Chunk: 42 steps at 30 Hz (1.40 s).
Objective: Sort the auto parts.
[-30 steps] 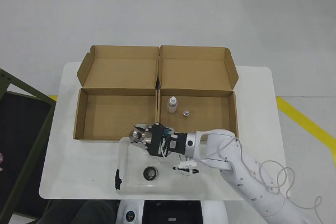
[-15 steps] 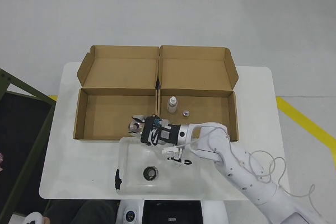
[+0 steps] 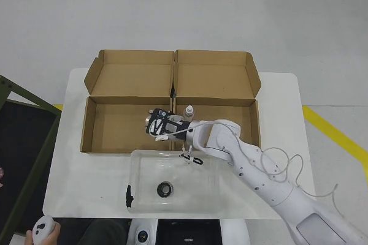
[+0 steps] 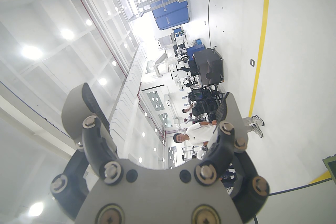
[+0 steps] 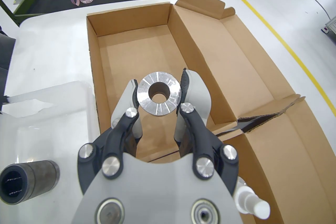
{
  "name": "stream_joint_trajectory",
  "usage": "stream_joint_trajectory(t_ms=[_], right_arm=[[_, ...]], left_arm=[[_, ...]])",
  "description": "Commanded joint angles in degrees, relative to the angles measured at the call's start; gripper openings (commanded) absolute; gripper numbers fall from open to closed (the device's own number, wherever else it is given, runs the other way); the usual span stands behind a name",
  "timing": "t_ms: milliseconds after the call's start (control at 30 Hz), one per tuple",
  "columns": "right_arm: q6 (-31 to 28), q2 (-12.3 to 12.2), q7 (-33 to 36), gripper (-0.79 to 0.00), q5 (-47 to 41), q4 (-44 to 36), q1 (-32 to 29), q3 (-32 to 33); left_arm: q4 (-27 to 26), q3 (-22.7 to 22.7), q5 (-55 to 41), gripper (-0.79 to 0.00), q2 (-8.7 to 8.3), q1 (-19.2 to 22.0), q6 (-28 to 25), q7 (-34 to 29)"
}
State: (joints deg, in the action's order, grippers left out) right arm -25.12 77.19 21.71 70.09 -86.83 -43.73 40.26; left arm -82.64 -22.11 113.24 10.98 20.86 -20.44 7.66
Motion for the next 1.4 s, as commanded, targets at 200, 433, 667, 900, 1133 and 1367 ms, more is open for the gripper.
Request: stream_joint_trajectory(t_ms=[200,433,667,900,1133,1367], right_arm=[[1.2,2.3,2.5,-0.785,-0.5,5.6,3.9,-3.1],[1.0,4.3,3.3,-0.785,-1.3,12.0,7.2,-4.8],[1.8,6.1,5.1,-0.785,-0.7,16.1,9.7,-6.3],[2.6,7.8,6.7,-0.782,0.7,19.0,11.3,-7.8],[3.1,9.3,8.8,-0.631,2.6,21.1,12.6,-9.0],[2.8,10.4,10.3,-0.502,4.2,22.4,13.3,-9.5]], left_arm=[[0.0,0.0,0.0,0.000,0.00,0.0,0.0,0.0],[0.0,0.0,0.0,0.000,0.00,0.0,0.0,0.0],[0.0,0.0,0.0,0.000,0.00,0.0,0.0,0.0],[0.0,0.0,0.0,0.000,0.00,0.0,0.0,0.0],[0.0,0.0,0.0,0.000,0.00,0.0,0.0,0.0],[0.0,0.0,0.0,0.000,0.00,0.0,0.0,0.0]])
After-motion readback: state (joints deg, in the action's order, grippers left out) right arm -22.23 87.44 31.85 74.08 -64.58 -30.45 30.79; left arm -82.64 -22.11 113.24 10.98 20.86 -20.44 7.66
